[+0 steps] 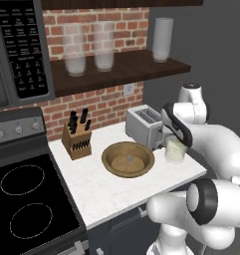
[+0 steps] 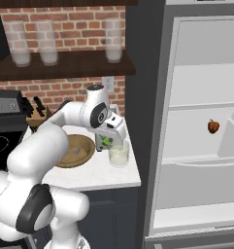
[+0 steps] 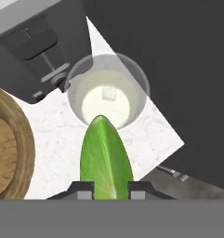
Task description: Grab a lemon wedge from the fridge and one ice cube from the ice bowl, and put them in the glass of lemonade.
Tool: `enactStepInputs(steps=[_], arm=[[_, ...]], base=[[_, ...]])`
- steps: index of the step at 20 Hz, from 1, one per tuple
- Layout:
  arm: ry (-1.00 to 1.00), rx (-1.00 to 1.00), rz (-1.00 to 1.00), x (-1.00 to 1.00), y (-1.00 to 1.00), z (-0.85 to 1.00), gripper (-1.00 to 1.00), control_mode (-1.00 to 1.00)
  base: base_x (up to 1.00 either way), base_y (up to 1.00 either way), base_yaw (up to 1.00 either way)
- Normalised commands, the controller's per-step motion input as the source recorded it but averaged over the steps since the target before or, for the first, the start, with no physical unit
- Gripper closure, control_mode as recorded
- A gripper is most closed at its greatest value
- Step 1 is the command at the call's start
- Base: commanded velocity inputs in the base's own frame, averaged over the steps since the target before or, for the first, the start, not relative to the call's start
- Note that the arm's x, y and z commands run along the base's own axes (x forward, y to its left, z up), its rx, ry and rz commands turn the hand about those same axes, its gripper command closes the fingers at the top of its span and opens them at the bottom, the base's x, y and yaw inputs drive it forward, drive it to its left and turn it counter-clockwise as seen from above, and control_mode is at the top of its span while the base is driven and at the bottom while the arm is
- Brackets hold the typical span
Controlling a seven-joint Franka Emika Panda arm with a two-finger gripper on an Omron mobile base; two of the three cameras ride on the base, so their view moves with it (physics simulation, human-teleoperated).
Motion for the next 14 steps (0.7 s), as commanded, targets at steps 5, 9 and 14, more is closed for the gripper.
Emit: enactStepInputs(steps=[5, 9, 14], arm=[[0.00, 0.06, 0.15, 0.15, -0.17, -0.16, 1.00, -1.00], [0.01, 0.00, 0.05, 0.03, 0.00, 0.02, 1.00, -1.00], [0.02, 0.00, 0.00, 0.19, 0.00, -0.01, 1.00, -1.00]], base=[[0.00, 0.00, 0.00], [0.00, 0.00, 0.00], [0.00, 0.00, 0.00]])
